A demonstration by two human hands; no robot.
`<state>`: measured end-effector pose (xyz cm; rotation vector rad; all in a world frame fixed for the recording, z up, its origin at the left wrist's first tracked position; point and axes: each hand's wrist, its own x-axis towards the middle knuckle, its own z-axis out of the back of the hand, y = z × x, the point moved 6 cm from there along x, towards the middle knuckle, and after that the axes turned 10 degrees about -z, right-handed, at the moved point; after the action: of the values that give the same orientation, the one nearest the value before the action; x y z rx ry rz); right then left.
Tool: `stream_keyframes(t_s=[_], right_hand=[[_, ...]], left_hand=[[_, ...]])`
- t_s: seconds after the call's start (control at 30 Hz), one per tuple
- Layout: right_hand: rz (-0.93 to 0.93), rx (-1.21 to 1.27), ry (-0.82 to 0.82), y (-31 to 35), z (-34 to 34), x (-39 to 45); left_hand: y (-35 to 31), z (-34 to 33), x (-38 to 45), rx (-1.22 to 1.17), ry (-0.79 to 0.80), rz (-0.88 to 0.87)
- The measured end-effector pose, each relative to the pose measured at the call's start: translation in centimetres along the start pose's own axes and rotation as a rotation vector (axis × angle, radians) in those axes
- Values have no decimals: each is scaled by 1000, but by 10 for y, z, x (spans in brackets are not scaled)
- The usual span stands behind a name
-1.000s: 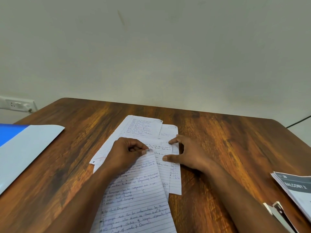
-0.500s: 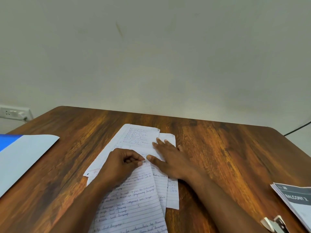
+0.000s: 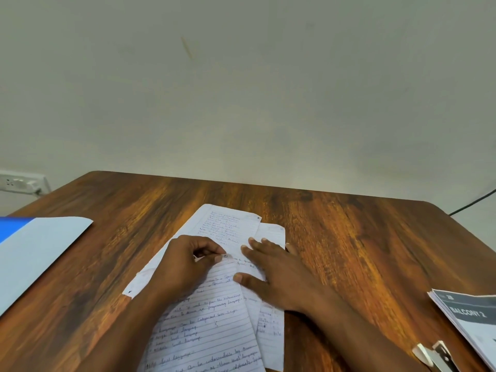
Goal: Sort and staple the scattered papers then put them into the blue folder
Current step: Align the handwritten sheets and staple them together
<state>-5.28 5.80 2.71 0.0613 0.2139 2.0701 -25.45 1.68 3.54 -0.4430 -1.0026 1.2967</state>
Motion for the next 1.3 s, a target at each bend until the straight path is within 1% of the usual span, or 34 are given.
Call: stream_keyframes(t_s=[0.13, 0.23, 0.3, 0.37, 0.43, 0.5, 0.6, 0.67, 0.83, 0.93, 1.07, 1.2, 1.3], right_hand=[[40, -8, -26, 2, 2, -17], [79, 3, -50, 4, 8, -26], [56, 116, -62, 0, 14, -20], [-11, 315, -155, -10, 22, -4], [-133, 431, -265, -28, 25, 16], [-232, 450, -304, -42, 23, 35], [-342, 374, -260, -53, 15, 59], [-373, 370, -255, -54, 10, 69], [-374, 389, -281, -50, 10, 74], [-376, 452, -288, -50, 10, 73], [-407, 536, -341, -52, 10, 71], [-386, 660, -375, -55, 9, 71], [-369, 707, -393, -57, 10, 71]], left_hand=[[-1, 1, 0, -13, -19, -20], [-2, -3, -2, -63, 7, -20], [-2, -6, -2, -53, 46, -14], [-2, -9, -2, -29, 78, -20], [-1, -9, -2, -21, 89, -18], [0, -10, -1, -26, 90, -15], [2, -11, 0, -36, 86, -6], [4, -11, 0, -39, 80, -3], [3, -11, 1, -35, 80, -14], [2, -11, 1, -29, 77, -18], [3, -11, 1, -32, 77, -19], [2, -12, 1, -34, 78, -15], [3, -12, 1, -31, 76, -19]])
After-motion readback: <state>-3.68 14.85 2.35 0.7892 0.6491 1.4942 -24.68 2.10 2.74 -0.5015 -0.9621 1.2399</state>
